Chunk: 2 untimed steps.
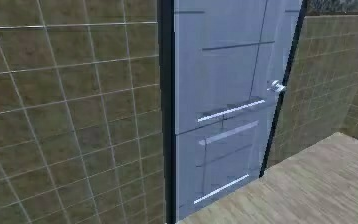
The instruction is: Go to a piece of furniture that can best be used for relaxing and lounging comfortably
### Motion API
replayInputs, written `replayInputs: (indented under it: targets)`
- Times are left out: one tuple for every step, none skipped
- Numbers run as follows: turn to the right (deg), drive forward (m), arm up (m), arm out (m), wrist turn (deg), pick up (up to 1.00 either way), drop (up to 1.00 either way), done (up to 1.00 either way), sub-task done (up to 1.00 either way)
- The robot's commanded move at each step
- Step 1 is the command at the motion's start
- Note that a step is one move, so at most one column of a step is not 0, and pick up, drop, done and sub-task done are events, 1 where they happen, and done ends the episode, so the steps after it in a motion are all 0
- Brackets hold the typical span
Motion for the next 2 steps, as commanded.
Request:
replayInputs:
  targets:
    - [-45.0, 0.00, 0.00, 0.00, 0.0, 0.00, 0.00, 0.00, 0.00]
    - [-45.0, 0.00, 0.00, 0.00, 0.0, 0.00, 0.00, 0.00, 0.00]
